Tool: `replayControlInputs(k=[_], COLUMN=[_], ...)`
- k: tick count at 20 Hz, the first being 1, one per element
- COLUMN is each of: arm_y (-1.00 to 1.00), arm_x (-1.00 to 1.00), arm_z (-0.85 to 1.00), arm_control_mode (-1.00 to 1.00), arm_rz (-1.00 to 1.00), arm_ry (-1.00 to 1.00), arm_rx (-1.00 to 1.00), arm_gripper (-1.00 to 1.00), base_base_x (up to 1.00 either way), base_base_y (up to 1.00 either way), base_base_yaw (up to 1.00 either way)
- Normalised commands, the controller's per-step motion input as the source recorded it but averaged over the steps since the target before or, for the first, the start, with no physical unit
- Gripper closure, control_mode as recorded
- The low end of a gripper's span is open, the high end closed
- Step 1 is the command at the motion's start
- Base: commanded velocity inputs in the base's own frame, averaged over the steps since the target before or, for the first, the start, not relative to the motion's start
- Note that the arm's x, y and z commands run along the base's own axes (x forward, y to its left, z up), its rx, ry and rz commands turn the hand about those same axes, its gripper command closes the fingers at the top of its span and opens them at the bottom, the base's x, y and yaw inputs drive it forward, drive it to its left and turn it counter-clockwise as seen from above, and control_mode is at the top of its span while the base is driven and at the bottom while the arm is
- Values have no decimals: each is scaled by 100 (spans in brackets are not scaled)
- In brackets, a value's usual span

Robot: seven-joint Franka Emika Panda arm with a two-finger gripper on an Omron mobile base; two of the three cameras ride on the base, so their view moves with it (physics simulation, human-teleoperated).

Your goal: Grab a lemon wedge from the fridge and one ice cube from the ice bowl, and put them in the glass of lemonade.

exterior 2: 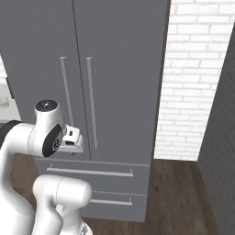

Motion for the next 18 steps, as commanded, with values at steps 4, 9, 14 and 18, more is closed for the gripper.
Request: replayControlInputs(k=[4,9,14,18], arm_y=[0,0,0,0], arm_x=[0,0,0,0], arm_z=[0,0,0,0], arm_control_mode=[100,100,100,100], arm_rz=[0,0,0,0], arm_ry=[0,0,0,0], arm_rx=[0,0,0,0], arm_gripper=[-100,-100,-100,-100], base_base_x=[5,-7,-8,0], base_base_y=[1,28,-1,-14], base_base_yaw=[-15,-18,7,26])
